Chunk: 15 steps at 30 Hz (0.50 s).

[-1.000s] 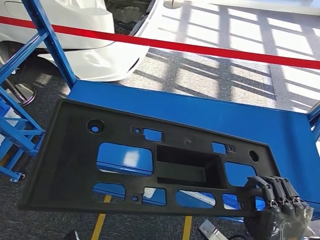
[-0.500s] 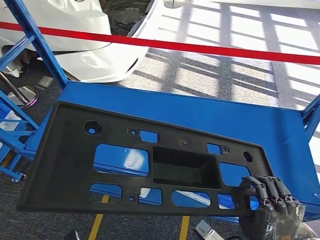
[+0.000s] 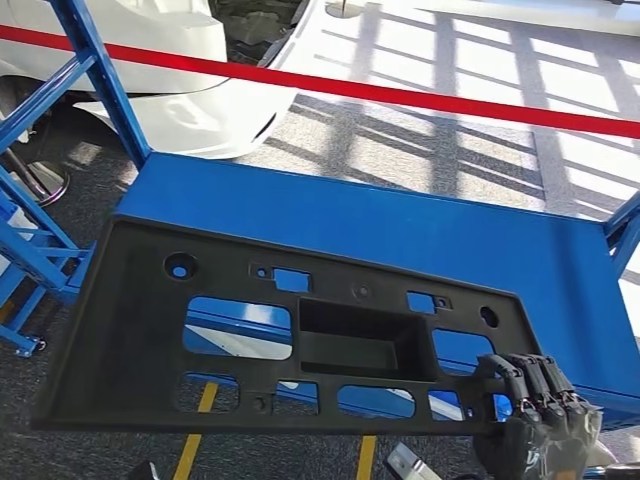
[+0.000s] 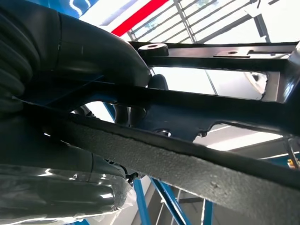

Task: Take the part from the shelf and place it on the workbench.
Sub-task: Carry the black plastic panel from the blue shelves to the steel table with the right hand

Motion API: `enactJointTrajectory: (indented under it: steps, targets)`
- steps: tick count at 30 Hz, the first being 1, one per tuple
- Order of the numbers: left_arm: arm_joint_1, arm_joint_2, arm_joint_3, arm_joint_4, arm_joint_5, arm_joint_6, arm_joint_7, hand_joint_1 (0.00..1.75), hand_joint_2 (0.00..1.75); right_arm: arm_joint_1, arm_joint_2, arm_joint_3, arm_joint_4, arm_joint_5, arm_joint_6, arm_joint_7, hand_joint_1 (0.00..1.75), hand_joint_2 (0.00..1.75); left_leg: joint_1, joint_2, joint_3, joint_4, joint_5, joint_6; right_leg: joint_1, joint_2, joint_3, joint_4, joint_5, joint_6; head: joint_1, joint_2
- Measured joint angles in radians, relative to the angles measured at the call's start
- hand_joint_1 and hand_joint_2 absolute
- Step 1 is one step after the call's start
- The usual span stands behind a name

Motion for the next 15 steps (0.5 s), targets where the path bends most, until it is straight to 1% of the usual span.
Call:
enactJointTrajectory:
  steps: [1,2,3,4,5,7,8,9,10,11,12,13,14,15]
  targets:
    - [0.0,0.0,0.0,0.0,0.0,0.0,0.0,0.0,1.75,0.0,-0.001,0.0,0.002,0.0,0.0,0.0,1.75,1.75,-0.001,0.0,0.0,0.0,0.001,0.0,0.001,0.0,0.034,-0.049,0.026,-0.003,0.0,0.0]
    - [0.0,0.0,0.0,0.0,0.0,0.0,0.0,0.0,1.75,-0.001,-0.001,0.001,0.002,0.0,0.0,0.0,1.75,1.75,-0.002,-0.001,0.0,0.0,0.002,-0.001,0.002,0.001,0.079,-0.122,0.058,-0.008,0.0,0.0]
    - [0.0,-0.001,0.0,0.0,0.0,0.0,0.0,0.0,1.75,-0.001,-0.002,0.002,0.003,0.0,0.0,0.001,1.75,1.75,-0.004,-0.001,-0.001,0.001,0.003,-0.003,0.005,0.001,0.119,-0.193,0.083,-0.015,0.0,0.0]
    - [0.0,-0.001,0.0,0.0,0.0,0.0,0.0,0.0,1.75,-0.002,-0.002,0.002,0.003,0.0,0.0,0.001,1.75,1.75,-0.005,-0.001,-0.002,0.002,0.005,-0.006,0.007,0.002,0.146,-0.244,0.099,-0.022,0.0,0.0]
    - [0.0,-0.002,0.0,0.0,0.0,0.0,0.0,0.0,1.75,-0.002,-0.003,0.003,0.003,0.0,0.0,0.001,1.75,1.75,-0.005,-0.001,-0.005,0.002,0.007,-0.009,0.01,0.002,0.159,-0.273,0.105,-0.029,-0.001,0.0]
    - [0.0,-0.002,0.0,0.0,0.0,0.0,0.001,0.0,1.75,-0.001,-0.003,0.004,0.003,0.0,0.0,0.002,1.75,1.75,-0.006,-0.001,-0.011,0.002,0.014,-0.02,0.011,0.002,0.157,-0.286,0.107,-0.037,-0.001,0.0]
    - [0.0,-0.001,0.0,0.0,0.0,0.0,0.001,0.0,1.75,-0.001,-0.003,0.004,0.003,0.0,0.0,0.002,1.75,1.75,-0.006,-0.002,-0.015,0.004,0.01,-0.025,0.009,0.0,0.156,-0.293,0.111,-0.042,-0.002,0.0]
    - [0.0,-0.001,0.0,0.0,0.0,0.0,0.001,0.0,1.75,-0.002,-0.003,0.005,0.003,0.0,0.0,0.002,1.75,1.75,-0.006,-0.003,-0.021,0.016,-0.004,-0.03,0.006,-0.002,0.155,-0.301,0.116,-0.049,-0.002,0.0]
    - [0.0,0.0,0.0,0.0,0.0,0.0,0.001,0.0,1.75,-0.003,-0.003,0.005,0.004,0.0,0.0,0.001,1.75,1.75,-0.006,-0.003,-0.034,0.046,-0.031,-0.034,0.002,-0.004,0.153,-0.308,0.121,-0.056,-0.003,0.0]
    - [0.0,0.0,0.0,0.0,0.0,0.0,0.001,0.0,1.75,-0.002,-0.003,0.006,0.004,0.0,0.0,0.0,1.75,1.75,-0.004,-0.004,-0.053,0.095,-0.068,-0.038,0.0,-0.007,0.149,-0.311,0.126,-0.061,-0.004,0.0]
    - [0.0,0.0,0.0,0.0,0.0,0.001,0.001,0.0,1.75,-0.002,-0.003,0.006,0.005,0.0,0.0,-0.001,1.75,1.75,-0.001,-0.004,-0.075,0.157,-0.106,-0.041,0.0,-0.008,0.142,-0.311,0.13,-0.064,-0.005,0.0]
    - [0.0,0.0,0.0,0.0,0.0,0.001,0.001,0.0,1.75,-0.002,-0.003,0.006,0.006,0.0,0.0,-0.002,1.75,1.75,0.001,-0.004,-0.094,0.216,-0.135,-0.045,0.0,-0.009,0.136,-0.31,0.133,-0.064,-0.005,0.0]
    - [0.0,0.0,0.0,0.0,0.0,0.001,0.0,0.0,1.75,-0.002,-0.003,0.006,0.007,0.0,0.0,-0.004,1.75,1.75,0.003,-0.004,-0.102,0.252,-0.146,-0.047,0.0,-0.01,0.13,-0.308,0.137,-0.063,-0.005,0.0]
    - [0.0,0.0,0.0,0.0,0.0,0.001,0.0,0.0,1.75,-0.002,-0.003,0.005,0.009,0.0,0.0,-0.005,1.75,1.75,0.005,-0.004,-0.093,0.253,-0.14,-0.05,-0.001,-0.011,0.124,-0.305,0.14,-0.061,-0.005,0.0]
